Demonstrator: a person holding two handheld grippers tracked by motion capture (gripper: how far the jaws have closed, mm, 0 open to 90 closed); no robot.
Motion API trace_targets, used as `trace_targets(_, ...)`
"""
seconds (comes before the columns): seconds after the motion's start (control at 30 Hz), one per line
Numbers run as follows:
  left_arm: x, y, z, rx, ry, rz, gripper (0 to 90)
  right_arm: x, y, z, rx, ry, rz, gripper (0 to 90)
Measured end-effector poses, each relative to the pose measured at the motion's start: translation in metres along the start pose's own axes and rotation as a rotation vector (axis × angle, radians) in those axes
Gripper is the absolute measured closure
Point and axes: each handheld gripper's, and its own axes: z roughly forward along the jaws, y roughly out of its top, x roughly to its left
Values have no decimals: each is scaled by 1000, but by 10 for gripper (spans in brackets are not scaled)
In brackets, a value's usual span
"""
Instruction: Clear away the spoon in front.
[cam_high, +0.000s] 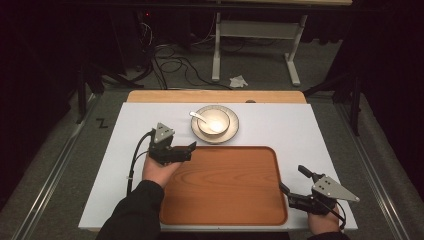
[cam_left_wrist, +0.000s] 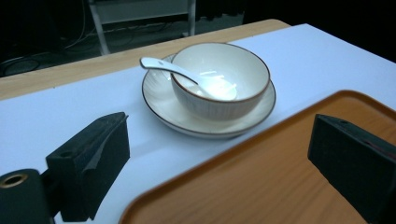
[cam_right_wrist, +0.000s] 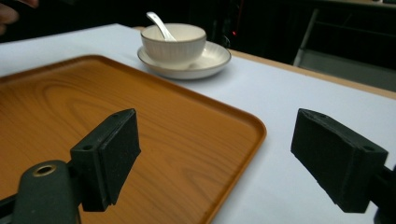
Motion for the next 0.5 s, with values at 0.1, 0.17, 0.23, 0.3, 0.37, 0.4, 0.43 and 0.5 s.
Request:
trace_targets(0.1, 6, 10, 10, 8, 14, -17, 64, -1, 1, -1, -24, 11, -3, 161)
trace_targets(0.17, 10, 15, 15, 11, 18, -29, 72, 0, 1, -1, -14, 9, -3, 162)
trace_targets(0.23, 11, 18, 18, 8, 19, -39, 77, -1, 1, -1, 3, 17, -2, 163)
trace_targets(0.3, 15, 23, 26, -1, 21, -64, 88, -2, 1, -3, -7, 32, 8, 163)
trace_targets(0.37, 16, 26, 31, 9, 28, -65, 90, -2, 2, -4, -13, 37, 15, 163)
trace_targets(0.4, 17, 27, 34, 15, 31, -63, 96, -2, 4, -5, -16, 25, 4, 163)
trace_targets(0.43, 19, 30, 41, 27, 35, -66, 98, -2, 4, -5, -12, 28, 0, 163)
trace_targets(0.5, 21, 34, 48, 35, 41, -67, 99, -1, 3, -4, -4, 29, -6, 163)
